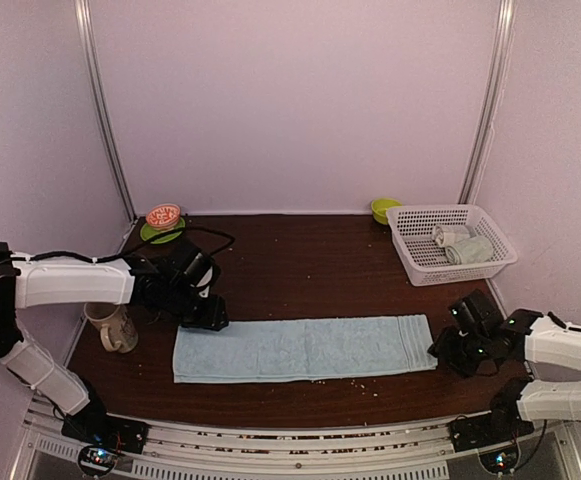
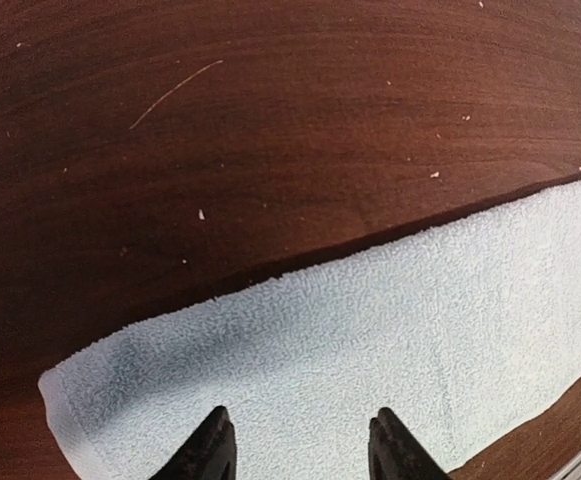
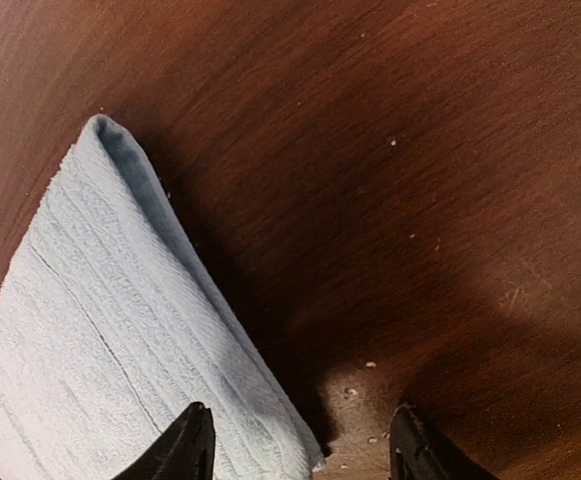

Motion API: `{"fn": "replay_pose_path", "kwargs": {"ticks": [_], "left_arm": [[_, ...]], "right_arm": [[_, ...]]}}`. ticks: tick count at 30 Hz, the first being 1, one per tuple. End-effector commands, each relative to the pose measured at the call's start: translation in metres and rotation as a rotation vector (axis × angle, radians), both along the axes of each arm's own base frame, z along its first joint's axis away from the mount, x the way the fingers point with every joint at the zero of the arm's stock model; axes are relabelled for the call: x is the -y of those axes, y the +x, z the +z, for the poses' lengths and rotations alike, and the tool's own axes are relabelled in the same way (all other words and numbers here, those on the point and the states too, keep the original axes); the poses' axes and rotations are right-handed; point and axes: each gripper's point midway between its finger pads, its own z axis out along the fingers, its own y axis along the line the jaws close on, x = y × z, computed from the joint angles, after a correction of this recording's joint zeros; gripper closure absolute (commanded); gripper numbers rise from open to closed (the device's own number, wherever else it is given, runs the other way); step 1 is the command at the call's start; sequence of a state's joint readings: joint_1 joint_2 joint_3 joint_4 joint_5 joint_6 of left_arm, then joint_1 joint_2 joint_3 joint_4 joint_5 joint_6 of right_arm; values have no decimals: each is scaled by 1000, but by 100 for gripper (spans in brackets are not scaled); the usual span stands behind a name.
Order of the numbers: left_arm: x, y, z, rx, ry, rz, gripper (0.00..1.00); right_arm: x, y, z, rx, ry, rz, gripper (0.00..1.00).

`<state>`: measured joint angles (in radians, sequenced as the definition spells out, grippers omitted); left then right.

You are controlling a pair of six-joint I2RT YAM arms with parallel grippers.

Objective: Roll the towels
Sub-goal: Smooth out the towel at the center of the board, then pick up the towel from the center of the board.

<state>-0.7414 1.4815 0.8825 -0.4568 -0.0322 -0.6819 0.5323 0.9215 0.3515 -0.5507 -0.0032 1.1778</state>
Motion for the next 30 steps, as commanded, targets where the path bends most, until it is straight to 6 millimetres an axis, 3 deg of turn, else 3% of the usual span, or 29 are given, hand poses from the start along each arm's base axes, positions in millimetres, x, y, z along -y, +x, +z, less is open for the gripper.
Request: {"fn": "replay_pose_path", "kwargs": {"ticks": [1,11,18,25,30], "left_arm": [[8,2,2,24,-32,-28,54],[5,3,8,57,-32,-30,54],[5,0,3,49,-35,-49,55],[7,0,3,46,-31,-58,55],[8,1,2,40,-27,-57,55]], "right_arm": [[-1,-18,-21,-129,-15,28,41],[-5,-60,-46,-351,-85,147,54],[-8,-79,-61,-398,-52,141,77],[-6,-55,-37,-276,-69,93,100],[-8,-30,-10,-148,-61,57,100]]}}
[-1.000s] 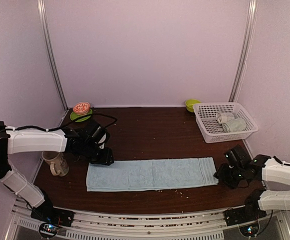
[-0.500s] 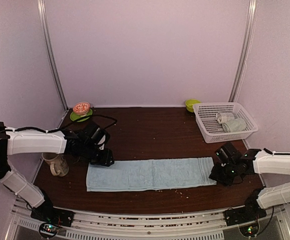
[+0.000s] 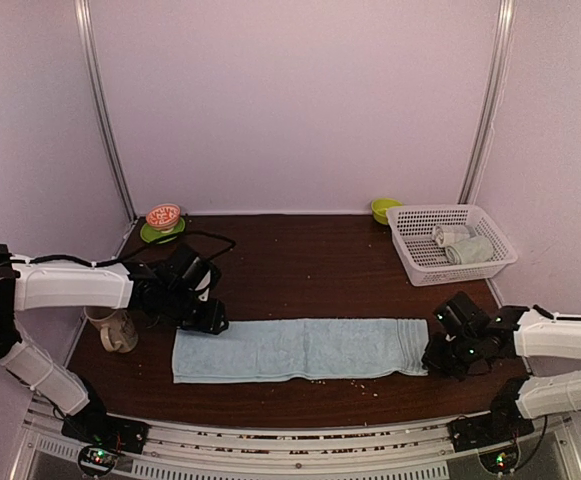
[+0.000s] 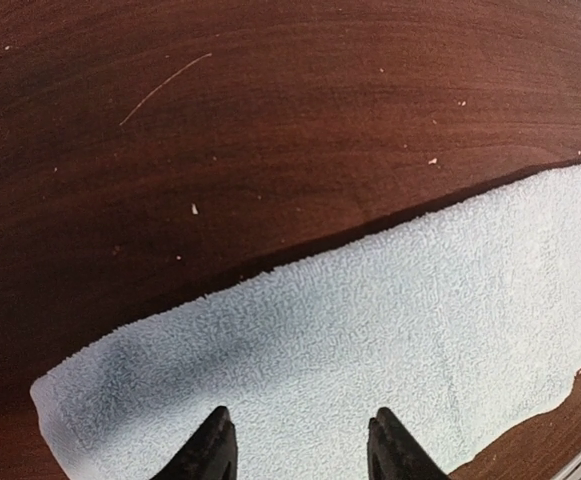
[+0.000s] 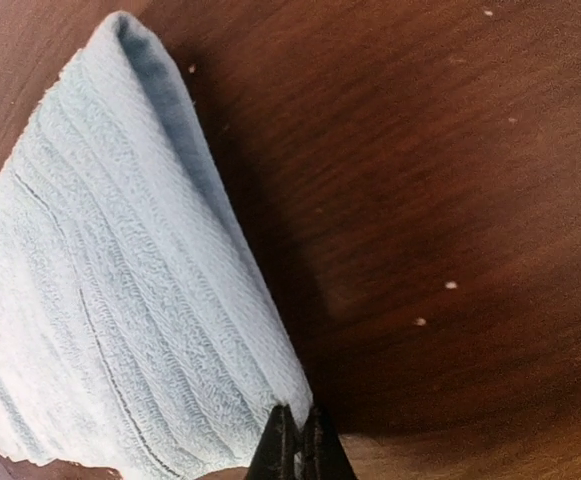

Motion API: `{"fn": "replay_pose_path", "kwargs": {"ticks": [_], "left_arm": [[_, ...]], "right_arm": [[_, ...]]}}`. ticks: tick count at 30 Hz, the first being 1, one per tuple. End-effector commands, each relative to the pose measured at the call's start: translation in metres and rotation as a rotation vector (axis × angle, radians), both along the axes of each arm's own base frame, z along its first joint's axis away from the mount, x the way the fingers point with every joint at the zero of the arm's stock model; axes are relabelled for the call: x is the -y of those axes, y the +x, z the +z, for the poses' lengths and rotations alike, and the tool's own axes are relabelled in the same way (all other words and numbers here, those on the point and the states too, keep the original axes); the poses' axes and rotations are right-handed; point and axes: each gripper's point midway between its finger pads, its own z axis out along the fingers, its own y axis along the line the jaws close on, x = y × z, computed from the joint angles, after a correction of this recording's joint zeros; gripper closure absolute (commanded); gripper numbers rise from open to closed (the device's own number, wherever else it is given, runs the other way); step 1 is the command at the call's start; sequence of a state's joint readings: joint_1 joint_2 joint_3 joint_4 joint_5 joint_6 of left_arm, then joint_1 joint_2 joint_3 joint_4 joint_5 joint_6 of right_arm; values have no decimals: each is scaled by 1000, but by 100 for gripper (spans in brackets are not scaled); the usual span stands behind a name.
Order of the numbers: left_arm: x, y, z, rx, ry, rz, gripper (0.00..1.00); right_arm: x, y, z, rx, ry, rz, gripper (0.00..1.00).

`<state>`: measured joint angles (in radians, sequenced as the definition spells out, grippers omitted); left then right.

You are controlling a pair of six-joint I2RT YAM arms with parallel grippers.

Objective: Roll the towels
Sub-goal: Pick up the towel from the center of the board.

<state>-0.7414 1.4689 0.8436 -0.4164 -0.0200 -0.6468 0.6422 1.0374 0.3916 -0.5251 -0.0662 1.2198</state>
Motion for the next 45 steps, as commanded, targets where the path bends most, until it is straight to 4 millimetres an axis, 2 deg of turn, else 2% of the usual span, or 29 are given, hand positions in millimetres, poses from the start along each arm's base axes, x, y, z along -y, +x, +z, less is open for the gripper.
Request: {"fn": "replay_pose_path", "kwargs": {"ticks": [1,7,15,21,24,33,40,45], "left_arm": [[8,5,7,24,-23,-22,55],[10,5,7,13,-23,-22,55],[15,4,3,-12,-44,-13,56],[21,5,3,-34,-70,-6,56],[24,7,1,-46,-75,2,56],[34,7,-9,-86,-94,19,56],[28,-2,-13,-98,-84,23,56],[19,-5,-4,-74,-71,31,56]], "right_arm": [[23,-13,5,-27,-93,-40,100],[32,18,56,168,-136,-45,100],[44,34,92,282,-238,69,100],[29,42,135,407,-243,264,100],[21,40,151,433,-241,363,100],[-23,43,162,463,-186,562,100],[-82,51,174,522,-125,665,100],[-131,56,183,564,-104,737,100]]}}
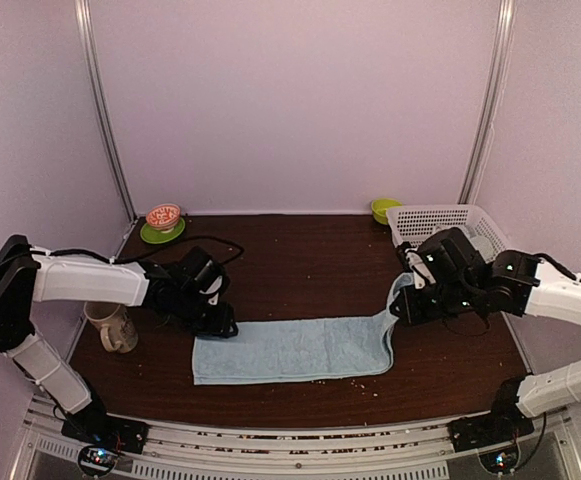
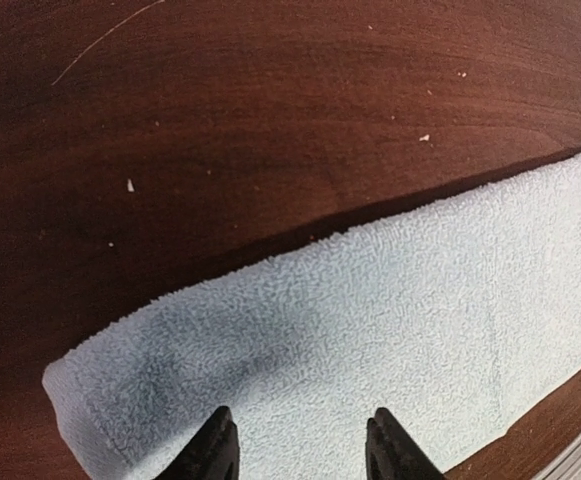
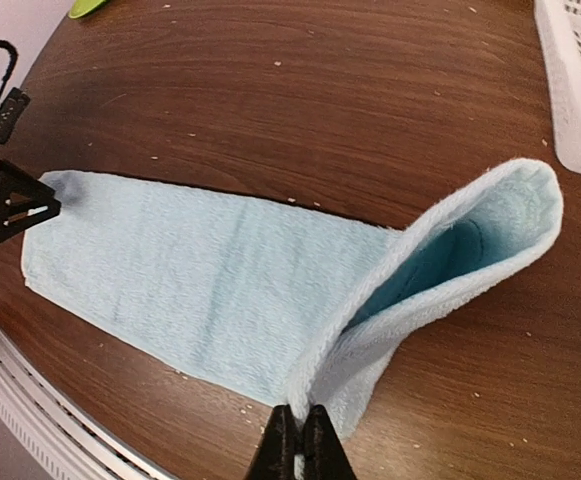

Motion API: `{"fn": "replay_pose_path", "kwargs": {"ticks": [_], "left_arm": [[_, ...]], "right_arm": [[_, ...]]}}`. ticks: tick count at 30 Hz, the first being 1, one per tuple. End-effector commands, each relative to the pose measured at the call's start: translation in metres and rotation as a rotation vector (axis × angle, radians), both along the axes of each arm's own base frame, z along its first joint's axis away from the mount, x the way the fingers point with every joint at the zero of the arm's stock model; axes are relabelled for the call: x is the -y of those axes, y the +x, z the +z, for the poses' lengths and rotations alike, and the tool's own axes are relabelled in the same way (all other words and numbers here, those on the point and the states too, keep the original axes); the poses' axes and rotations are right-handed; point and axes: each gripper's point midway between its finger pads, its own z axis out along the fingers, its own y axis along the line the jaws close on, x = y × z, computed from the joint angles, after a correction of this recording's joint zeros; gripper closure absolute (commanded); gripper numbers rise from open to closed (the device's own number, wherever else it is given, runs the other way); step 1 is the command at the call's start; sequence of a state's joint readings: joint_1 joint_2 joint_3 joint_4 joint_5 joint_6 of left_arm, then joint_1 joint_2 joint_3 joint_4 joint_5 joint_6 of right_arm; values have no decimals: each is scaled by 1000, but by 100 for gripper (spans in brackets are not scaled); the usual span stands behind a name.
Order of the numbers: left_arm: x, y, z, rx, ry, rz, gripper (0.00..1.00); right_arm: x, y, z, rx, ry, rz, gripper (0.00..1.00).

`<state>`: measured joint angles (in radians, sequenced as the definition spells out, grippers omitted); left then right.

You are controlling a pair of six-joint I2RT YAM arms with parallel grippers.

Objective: Roll the towels
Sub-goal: Pick up the towel from the center of the board, then fold the towel at the center of the board.

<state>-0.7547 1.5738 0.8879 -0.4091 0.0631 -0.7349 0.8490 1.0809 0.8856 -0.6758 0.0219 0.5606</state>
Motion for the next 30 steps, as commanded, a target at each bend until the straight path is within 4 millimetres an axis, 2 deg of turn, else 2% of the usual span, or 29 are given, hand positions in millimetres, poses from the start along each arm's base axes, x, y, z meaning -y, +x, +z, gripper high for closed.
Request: {"fn": "replay_pose_path", "kwargs": {"ticks": [1,8,13,16,23,30], "left_arm": [[-4,0,17,50,-21,11,56],[-27,-6,26,87,8,76,56],[-43,-14,31,106,12,120,56],[-51,-19,34,114,17,131,56],[-67,-28,38,132,29,160,57],[-72,-32,35,129,39,168,57]], "right_arm": [[-49,12,28,85,80,60,100],[-112,13,21,66,88,154,100],[-145,10,15,54,81,214,100],[-159,9,13,48,89,233,100],[-191,7,22,59,116,281,100],[-213,0,22,54,113,327,100]]}}
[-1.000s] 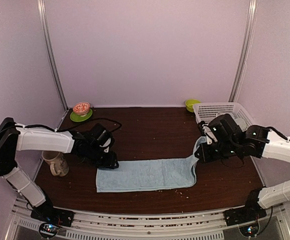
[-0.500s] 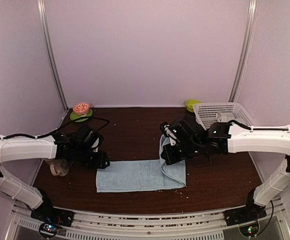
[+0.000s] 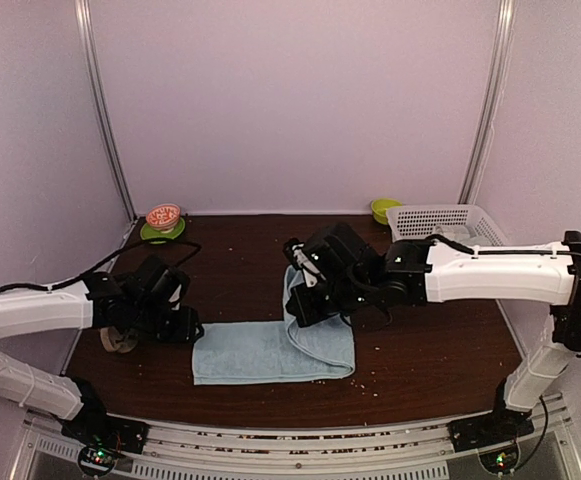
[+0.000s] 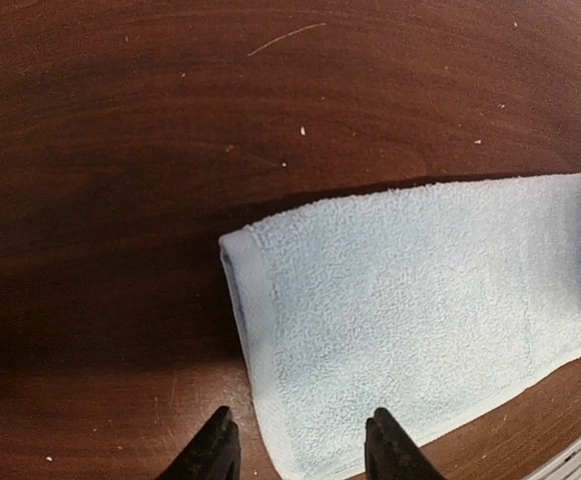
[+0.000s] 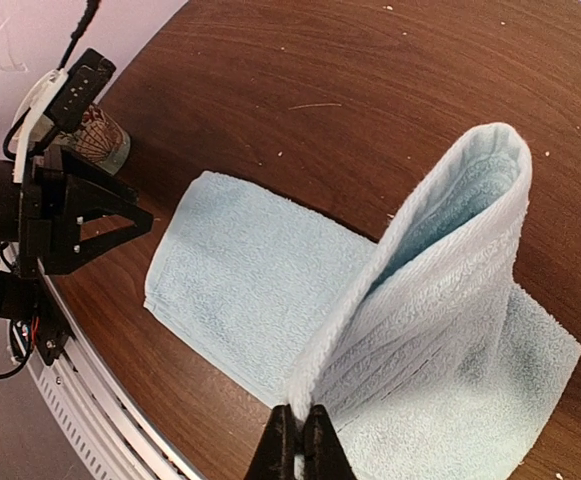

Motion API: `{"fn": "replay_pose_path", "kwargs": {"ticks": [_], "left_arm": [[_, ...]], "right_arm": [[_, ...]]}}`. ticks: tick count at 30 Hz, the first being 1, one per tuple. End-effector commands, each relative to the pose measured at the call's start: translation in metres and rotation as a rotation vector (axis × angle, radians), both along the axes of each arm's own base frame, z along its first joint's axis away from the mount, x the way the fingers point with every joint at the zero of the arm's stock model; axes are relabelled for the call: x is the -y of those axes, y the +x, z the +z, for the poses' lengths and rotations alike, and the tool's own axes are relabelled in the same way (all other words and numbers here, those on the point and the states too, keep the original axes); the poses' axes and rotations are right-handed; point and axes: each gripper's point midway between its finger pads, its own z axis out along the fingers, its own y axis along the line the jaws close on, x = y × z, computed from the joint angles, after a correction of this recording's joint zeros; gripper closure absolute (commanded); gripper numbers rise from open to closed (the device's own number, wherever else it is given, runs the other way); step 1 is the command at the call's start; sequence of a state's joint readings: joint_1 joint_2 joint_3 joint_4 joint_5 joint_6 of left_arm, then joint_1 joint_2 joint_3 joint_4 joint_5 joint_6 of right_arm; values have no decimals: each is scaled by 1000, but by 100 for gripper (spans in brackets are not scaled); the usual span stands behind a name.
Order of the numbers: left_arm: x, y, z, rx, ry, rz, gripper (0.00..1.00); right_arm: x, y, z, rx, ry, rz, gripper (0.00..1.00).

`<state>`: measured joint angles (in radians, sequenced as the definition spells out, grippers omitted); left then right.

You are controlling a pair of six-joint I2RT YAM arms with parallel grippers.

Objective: Roll the towels
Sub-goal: Fold the towel at the center of the board.

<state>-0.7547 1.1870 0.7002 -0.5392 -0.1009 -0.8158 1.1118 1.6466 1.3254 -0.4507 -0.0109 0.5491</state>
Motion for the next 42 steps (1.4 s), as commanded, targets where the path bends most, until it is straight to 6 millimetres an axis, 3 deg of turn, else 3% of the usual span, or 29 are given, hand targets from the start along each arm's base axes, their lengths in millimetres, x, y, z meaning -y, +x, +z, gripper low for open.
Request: {"fn": "replay_pose_path", "kwargs": {"ticks": [1,18,32,42], "left_arm": [[-5,-2,-2,7,10,19,57],[-16,-8,-2,12,18,39,57],[-20,-12,-8,0,26,46,58],[-23,-14,-8,-1,24,56,58]], "right_arm": [[-18,-4,8,10,24,38,100],[-69,-18,4,-1,32,130,100],[-87,-26,15,-1,59,163,100],[-110,-32,0,-34,57,203,100]]}}
